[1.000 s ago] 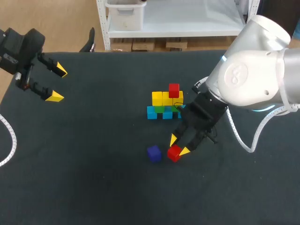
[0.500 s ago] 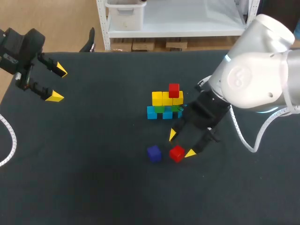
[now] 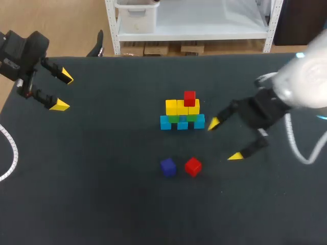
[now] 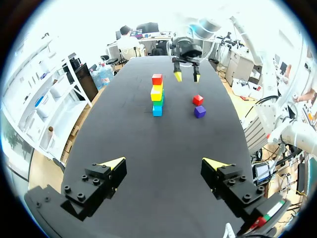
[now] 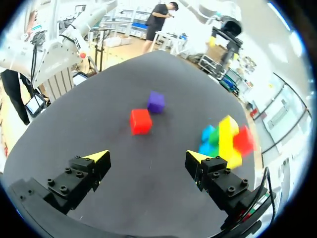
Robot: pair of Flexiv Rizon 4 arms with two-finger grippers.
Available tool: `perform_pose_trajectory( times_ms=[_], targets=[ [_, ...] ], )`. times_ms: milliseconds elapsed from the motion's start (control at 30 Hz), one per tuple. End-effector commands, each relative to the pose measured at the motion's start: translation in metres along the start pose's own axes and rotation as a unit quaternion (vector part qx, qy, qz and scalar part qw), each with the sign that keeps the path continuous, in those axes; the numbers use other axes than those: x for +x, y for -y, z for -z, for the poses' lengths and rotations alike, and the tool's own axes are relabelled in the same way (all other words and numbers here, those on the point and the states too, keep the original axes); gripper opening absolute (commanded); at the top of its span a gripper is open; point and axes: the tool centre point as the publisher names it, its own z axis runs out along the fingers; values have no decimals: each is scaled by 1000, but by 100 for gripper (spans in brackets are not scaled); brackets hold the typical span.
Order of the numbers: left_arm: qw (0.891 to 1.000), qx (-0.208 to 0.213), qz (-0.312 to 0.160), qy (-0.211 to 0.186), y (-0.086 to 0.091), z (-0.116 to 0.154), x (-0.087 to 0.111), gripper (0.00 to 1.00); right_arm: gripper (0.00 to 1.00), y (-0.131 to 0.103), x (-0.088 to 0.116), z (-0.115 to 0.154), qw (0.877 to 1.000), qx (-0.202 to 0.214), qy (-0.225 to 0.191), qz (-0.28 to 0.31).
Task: Place the blue cubes, place green cubes on the blue cubes, place the yellow cubes on the green cubes, then place the red cubes on the yellow cubes, and place purple cube on the red cubes.
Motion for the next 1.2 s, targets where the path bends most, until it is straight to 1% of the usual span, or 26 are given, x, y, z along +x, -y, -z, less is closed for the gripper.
perform_pose_trajectory(
  times_ms=[33, 200, 267, 333, 400, 500, 600, 667, 700, 733, 767, 800, 833, 867, 933, 967, 1033, 1200],
  targets=[
    [1000, -1, -2, 2, 0, 0, 1, 100, 100, -20, 27, 51, 999, 41, 6, -12],
    [1000, -1, -2, 2, 0, 0, 1, 100, 100, -33, 64, 89, 995, 86, 1, -58],
    [1000, -1, -2, 2, 0, 0, 1, 100, 100, -38, 80, 101, 991, 107, 7, -85],
    [1000, -1, -2, 2, 0, 0, 1, 100, 100, -43, 93, 113, 986, 127, 20, -108],
    [1000, -1, -2, 2, 0, 0, 1, 100, 100, -47, 103, 122, 983, 139, 31, -120],
    [1000, -1, -2, 2, 0, 0, 1, 100, 100, -52, 115, 136, 980, 148, 35, -127],
    [1000, -1, -2, 2, 0, 0, 1, 100, 100, -56, 122, 149, 978, 148, 58, -135],
    [1000, -1, -2, 2, 0, 0, 1, 100, 100, -58, 127, 156, 980, 134, 66, -131],
    [1000, -1, -2, 2, 0, 0, 1, 100, 100, -58, 128, 158, 981, 129, 67, -129],
    [1000, -1, -2, 2, 0, 0, 1, 100, 100, -59, 130, 160, 984, 109, 61, -130],
    [1000, -1, -2, 2, 0, 0, 1, 100, 100, -61, 132, 162, 983, 114, 64, -127],
    [1000, -1, -2, 2, 0, 0, 1, 100, 100, -62, 134, 165, 984, 106, 67, -128],
    [1000, -1, -2, 2, 0, 0, 1, 100, 100, -63, 137, 167, 986, 87, 58, -131],
    [1000, -1, -2, 2, 0, 0, 1, 100, 100, -64, 140, 170, 985, 95, 60, -129],
    [1000, -1, -2, 2, 0, 0, 1, 100, 100, -67, 146, 173, 986, 84, 52, -137],
    [1000, -1, -2, 2, 0, 0, 1, 100, 100, -68, 149, 176, 985, 90, 54, -138],
    [1000, -1, -2, 2, 0, 0, 1, 100, 100, -70, 154, 179, 985, 87, 50, -140],
    [1000, -1, -2, 2, 0, 0, 1, 100, 100, -71, 159, 186, 986, 86, 56, -135]
  ],
)
